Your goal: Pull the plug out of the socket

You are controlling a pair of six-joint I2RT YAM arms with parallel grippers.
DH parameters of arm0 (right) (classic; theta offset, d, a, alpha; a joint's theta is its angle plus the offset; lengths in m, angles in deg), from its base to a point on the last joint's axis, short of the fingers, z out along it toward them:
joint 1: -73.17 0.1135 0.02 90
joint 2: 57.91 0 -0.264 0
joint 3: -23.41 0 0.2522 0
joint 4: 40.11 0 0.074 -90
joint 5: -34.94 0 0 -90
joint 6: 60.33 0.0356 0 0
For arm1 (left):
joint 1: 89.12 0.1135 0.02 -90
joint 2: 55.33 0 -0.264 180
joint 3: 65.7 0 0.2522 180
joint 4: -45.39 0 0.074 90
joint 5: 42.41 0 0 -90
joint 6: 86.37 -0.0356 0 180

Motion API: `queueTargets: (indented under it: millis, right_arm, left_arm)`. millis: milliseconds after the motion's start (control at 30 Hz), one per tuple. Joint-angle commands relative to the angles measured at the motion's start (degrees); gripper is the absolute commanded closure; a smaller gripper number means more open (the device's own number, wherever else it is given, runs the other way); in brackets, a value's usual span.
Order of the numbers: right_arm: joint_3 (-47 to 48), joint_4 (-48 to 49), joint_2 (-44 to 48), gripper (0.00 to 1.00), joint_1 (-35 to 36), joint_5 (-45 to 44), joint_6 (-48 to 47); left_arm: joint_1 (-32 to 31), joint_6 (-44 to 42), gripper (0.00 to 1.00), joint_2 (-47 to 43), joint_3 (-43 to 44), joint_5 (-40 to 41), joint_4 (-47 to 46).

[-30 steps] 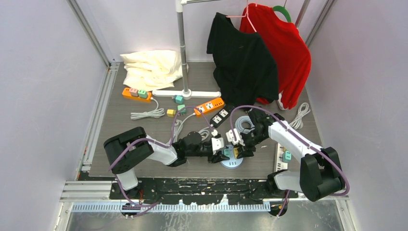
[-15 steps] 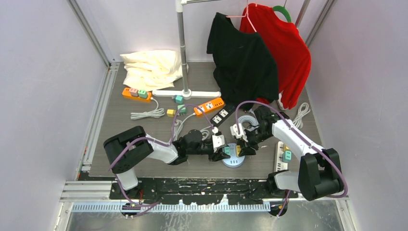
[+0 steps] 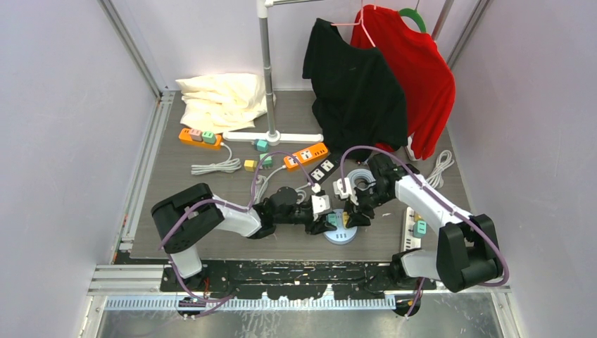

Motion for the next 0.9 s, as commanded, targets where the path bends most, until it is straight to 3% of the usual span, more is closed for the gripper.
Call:
queueTargets:
  millis: [0, 133, 267, 367, 500, 600, 733, 867]
  right_arm:
    - [2.75, 0.19, 0.71, 0.99, -4.19, 4.98, -0.99]
    - [2.3, -9.73, 0.6, 0.99, -6.97, 6.31, -13.09]
    - [1.42, -14.93, -0.01, 0.99, -3.86, 7.87, -22.96]
    - [0.26, -6.23, 1.91, 0.99, 0.76, 8.05, -12.33]
    - [1.79, 3.66, 1.04, 0.99, 1.47, 9.08, 2.4]
    - [2.3, 3.83, 0.71, 0.99, -0.76, 7.93, 3.85]
    - [2.82, -5.78, 1.71, 0.99, -7.85, 10.7, -7.34]
    - [2.56, -17.51, 0.22, 0.99, -8.29, 11.89, -23.0]
  left_arm:
    - [-0.18, -0.23, 1.0, 1.06, 1.11, -0.25, 2.85]
    - [-0.14, -0.18, 1.0, 1.09, 1.28, -0.42, 3.36]
    - [-0.09, -0.18, 1.0, 1.17, 1.71, -0.8, 4.04]
    - [-0.06, -0.19, 1.0, 1.35, 1.94, -0.86, 4.51]
    - [-0.06, -0.19, 1.0, 1.54, 2.32, -0.91, 5.18]
    - [-0.05, -0.19, 1.0, 1.56, 2.55, -0.96, 5.55]
    - [-0.04, -0.25, 1.0, 1.74, 2.81, -1.21, 5.99]
    - [0.02, -0.27, 1.0, 1.82, 3.04, -1.56, 6.49]
